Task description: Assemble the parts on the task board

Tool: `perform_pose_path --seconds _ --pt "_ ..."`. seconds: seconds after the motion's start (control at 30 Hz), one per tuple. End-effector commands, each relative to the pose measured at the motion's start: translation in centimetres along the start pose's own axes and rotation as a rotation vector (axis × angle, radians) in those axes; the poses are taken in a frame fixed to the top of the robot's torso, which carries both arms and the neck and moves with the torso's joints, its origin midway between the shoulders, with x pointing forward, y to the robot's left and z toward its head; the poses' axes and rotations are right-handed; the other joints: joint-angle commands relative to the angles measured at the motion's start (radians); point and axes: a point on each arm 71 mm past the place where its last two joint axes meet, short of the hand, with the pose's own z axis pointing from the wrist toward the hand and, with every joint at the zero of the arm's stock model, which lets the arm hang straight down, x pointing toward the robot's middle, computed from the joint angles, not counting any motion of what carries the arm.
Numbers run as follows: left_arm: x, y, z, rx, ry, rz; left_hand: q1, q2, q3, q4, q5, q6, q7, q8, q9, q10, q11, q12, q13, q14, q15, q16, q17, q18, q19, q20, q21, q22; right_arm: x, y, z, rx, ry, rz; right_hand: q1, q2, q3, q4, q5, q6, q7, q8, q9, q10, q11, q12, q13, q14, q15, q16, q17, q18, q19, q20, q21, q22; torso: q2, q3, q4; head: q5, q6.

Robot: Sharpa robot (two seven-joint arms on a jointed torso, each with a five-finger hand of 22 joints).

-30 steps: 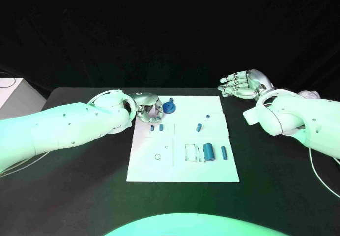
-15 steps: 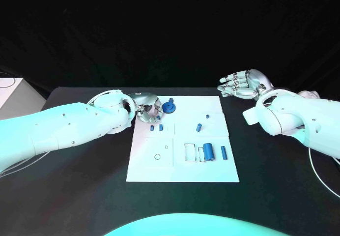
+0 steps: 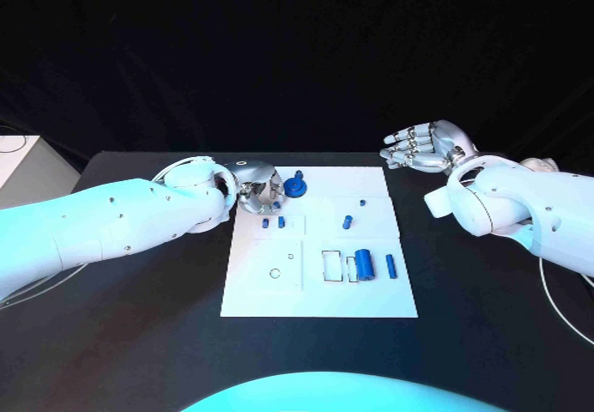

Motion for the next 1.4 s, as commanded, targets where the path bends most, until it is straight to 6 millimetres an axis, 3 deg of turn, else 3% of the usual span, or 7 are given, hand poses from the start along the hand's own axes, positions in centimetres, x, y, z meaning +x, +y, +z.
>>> perform_pose_path --seconds 0.03,0.47,0.67,0.83,0.93,1.1,1.4 --pt "0.0 -0.2 0.1 0.013 0.001 -0.008 0.001 -0.002 0.004 0.002 -0.001 -0.016 0.001 -0.011 -0.004 -0.008 0.002 0.006 -0.003 -0.004 -0.002 0.005 0.0 -0.003 0.0 0.0 -0.002 0.002 0.1 0.1 0.0 -0.011 0.015 -0.003 -0.008 0.0 0.002 -0.001 0.001 0.007 0.025 -0.006 -0.001 0.007 0.001 -0.003 0.0 0.009 0.0 0.004 -0.001 0.007 0.007 -0.001 0.001 0.0 0.0 -0.0001 0.0 0.0 0.0" --pt "-0.8 -1.2 -0.5 0.105 -0.065 -0.078 -0.042 -0.03 -0.046 0.009 -0.002 -0.063 -0.017 -0.045 -0.025 -0.046 0.01 0.016 -0.014 -0.023 0.007 0.006 -0.03 -0.001 -0.006 0.007 -0.019 -0.005 0.1 0.0 0.0 -0.009 0.02 -0.005 -0.009 0.0 0.002 -0.002 0.001 0.007 0.026 -0.007 -0.002 0.006 0.001 -0.005 0.0 0.008 0.001 0.003 -0.003 0.007 0.007 -0.001 0.001 0.0 0.0 -0.0019 0.0 -0.004 0.001" --pt "-2.5 -1.3 -1.5 0.14 -0.149 -0.239 -0.007 0.028 -0.242 0.012 0.001 -0.074 -0.015 -0.061 -0.046 -0.128 0.027 -0.008 -0.069 -0.12 0.022 -0.036 -0.185 0.007 -0.033 0.022 -0.082 -0.043 0.0 -0.1 0.1 -0.019 0.035 -0.047 -0.003 0.001 0.014 -0.016 -0.006 0.019 0.012 -0.005 -0.002 0.016 -0.008 -0.012 0.0 0.035 -0.009 0.016 -0.006 0.008 0.03 -0.009 0.008 0.003 -0.002 0.0002 0.0003 -0.005 0.004" --pt "-4.5 0.7 -2.7 0.085 -0.266 -0.494 0.082 0.09 -0.251 0.012 0.014 -0.025 0.045 -0.045 -0.059 -0.145 0.041 -0.04 -0.137 -0.268 0.033 -0.177 -0.381 0.014 -0.054 0.028 -0.136 -0.076 -0.2 -0.1 0.2 -0.058 0.058 -0.167 0.031 0.001 0.065 -0.063 -0.053 0.061 -0.017 0.001 0.001 0.073 -0.04 -0.022 0.0 0.17 -0.059 0.084 0.023 0.007 0.16 -0.064 0.07 0.024 -0.002 0.0005 0.0007 -0.007 0.009" --pt "-5.1 1.9 -3.5 0.059 -0.311 -0.62 0.084 0.075 -0.188 0.011 0.015 -0.019 0.056 -0.045 -0.072 -0.145 0.051 -0.063 -0.18 -0.311 0.04 -0.253 -0.427 0.013 -0.089 0.036 -0.175 -0.095 -0.1 0.0 0.3 -0.089 0.083 -0.258 0.065 0.009 0.083 -0.103 -0.1 0.092 -0.032 0.006 0.002 0.116 -0.059 -0.031 0.0 0.267 -0.096 0.137 0.057 0.005 0.255 -0.112 0.138 0.056 -0.001 0.0 -0.0003 -0.009 0.013" --pt "-5.5 3.6 -5.0 0.025 -0.331 -0.802 0.056 0.056 -0.109 0.01 0.012 -0.005 0.091 -0.032 -0.08 -0.01 0.023 -0.07 -0.226 -0.263 0.015 -0.253 -0.432 0.015 -0.057 0.017 -0.179 -0.102 0.7 0.0 0.3 -0.131 0.181 -0.478 0.063 0.021 0.101 -0.165 -0.095 0.17 -0.061 -0.006 -0.004 0.238 -0.097 -0.092 0.003 0.442 -0.151 0.342 0.214 -0.006 0.365 -0.189 0.357 0.198 0.001 0.0 -0.0021 -0.021 0.02" --pt "-5.3 4.6 -8.4 0.051 -0.284 -1.045 -0.019 0.031 -0.044 0.009 0.009 0.041 0.068 0.03 -0.039 0.208 -0.03 -0.046 -0.225 -0.198 -0.027 -0.237 -0.384 0.015 -0.009 -0.019 -0.178 -0.105 2.9 -0.1 0.3 -0.16 0.274 -0.822 -0.017 -0.006 0.187 -0.176 -0.127 0.196 -0.072 -0.036 0.002 0.292 -0.111 -0.178 0.013 0.461 -0.157 0.988 0.71 -0.056 0.427 -0.184 0.842 0.693 0.003 -0.0018 -0.0026 -0.053 0.043"
